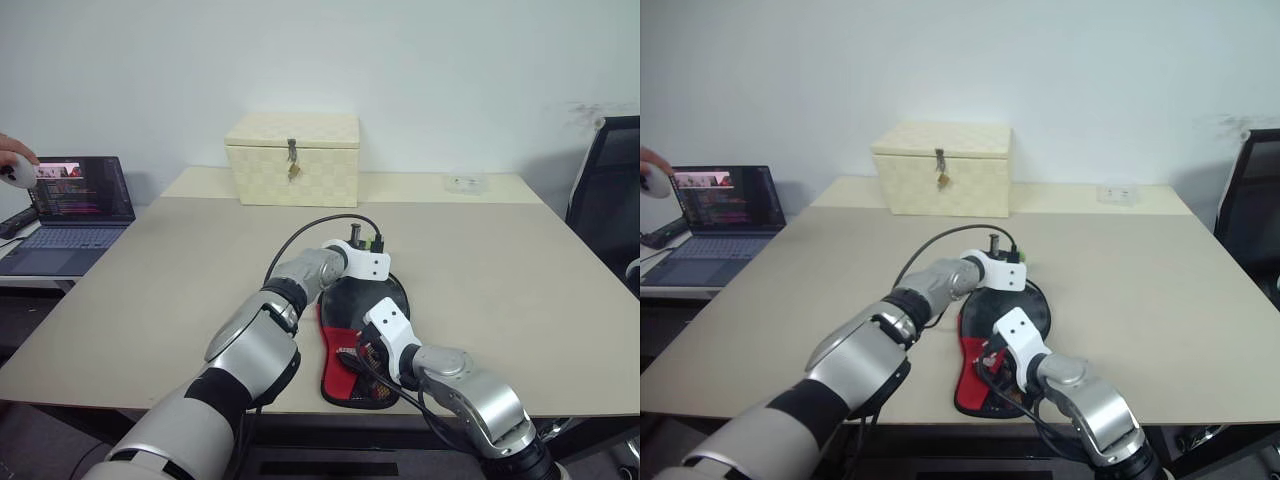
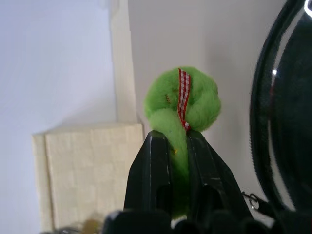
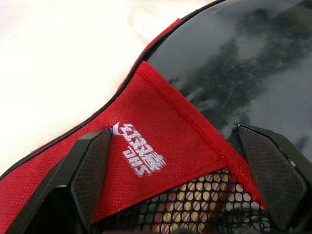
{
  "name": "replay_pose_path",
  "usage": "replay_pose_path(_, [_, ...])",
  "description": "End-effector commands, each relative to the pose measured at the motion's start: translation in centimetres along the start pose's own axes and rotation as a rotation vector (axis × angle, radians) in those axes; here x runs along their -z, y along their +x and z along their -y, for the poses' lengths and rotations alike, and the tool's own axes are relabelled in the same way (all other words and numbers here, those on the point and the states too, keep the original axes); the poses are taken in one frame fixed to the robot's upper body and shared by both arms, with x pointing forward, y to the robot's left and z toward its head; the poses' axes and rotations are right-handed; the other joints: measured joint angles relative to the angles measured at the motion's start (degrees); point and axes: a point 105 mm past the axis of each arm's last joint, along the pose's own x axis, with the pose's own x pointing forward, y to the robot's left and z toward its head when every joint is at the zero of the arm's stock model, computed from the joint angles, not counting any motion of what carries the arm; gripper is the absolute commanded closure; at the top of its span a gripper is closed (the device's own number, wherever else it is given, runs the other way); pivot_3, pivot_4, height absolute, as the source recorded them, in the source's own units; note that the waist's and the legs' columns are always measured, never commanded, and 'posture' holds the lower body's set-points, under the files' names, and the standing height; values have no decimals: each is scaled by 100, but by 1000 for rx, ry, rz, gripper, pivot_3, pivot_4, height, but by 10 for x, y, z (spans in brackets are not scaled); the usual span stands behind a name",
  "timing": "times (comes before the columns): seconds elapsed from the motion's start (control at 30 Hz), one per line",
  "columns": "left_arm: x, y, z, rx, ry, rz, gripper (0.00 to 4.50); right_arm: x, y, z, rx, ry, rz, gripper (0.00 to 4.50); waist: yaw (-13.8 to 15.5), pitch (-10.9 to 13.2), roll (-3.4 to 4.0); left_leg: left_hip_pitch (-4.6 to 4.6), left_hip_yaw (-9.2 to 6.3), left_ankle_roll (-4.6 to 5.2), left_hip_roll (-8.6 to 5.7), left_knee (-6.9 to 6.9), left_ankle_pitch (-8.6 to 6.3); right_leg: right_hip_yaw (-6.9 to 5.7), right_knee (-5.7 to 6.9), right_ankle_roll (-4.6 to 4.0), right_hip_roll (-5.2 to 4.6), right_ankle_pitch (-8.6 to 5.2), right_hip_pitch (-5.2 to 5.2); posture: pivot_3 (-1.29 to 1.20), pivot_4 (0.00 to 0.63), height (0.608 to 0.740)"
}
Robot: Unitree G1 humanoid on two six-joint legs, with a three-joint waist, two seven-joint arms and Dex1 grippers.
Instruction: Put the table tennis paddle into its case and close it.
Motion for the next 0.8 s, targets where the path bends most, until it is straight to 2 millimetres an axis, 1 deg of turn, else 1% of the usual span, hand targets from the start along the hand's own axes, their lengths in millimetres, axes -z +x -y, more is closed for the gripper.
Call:
replay_pose_path(0.03, [-42,2,-52,-166,140,130,4456,68,5,-31,-123,118,-275,0,1,0,0,0,0,0,0,0,0,0,0,1,0,-1,1,0,150,740])
replay_pose_path(0.17, [-70,4,-55,-199,210,217,4456,68,5,-30,-118,122,-275,0,4,0,0,-1,-1,0,-1,-1,0,-1,-4,3,-3,-2,2,0,150,740])
replay_pose_path(0.33, [-92,5,-49,-194,232,292,4456,66,6,-30,-117,124,-272,0,0,-1,-1,4,0,0,-2,-2,-1,0,-4,3,-3,-2,5,0,150,740])
replay_pose_path(0.57, [-110,5,-32,-139,243,365,4456,64,7,-30,-116,126,-264,0,-2,-4,-1,10,1,0,-2,-2,-1,0,-4,3,-2,-2,11,0,150,740])
replay_pose_path(0.7, [-106,6,-24,-92,189,359,4456,64,8,-31,-115,129,-263,0,-2,-7,0,13,2,0,-2,-2,-1,1,-4,3,-2,-3,14,0,150,740])
replay_pose_path(0.77, [-104,6,-19,-56,146,357,3735,63,8,-31,-116,131,-262,0,-3,-9,0,13,2,0,-2,-3,-1,1,-4,3,-2,-3,14,0,150,740])
replay_pose_path(0.8, [-102,6,-18,-46,130,358,3500,63,8,-30,-116,131,-261,0,-3,-11,0,14,2,0,-2,-3,-1,1,-4,3,-2,-3,14,0,150,740])
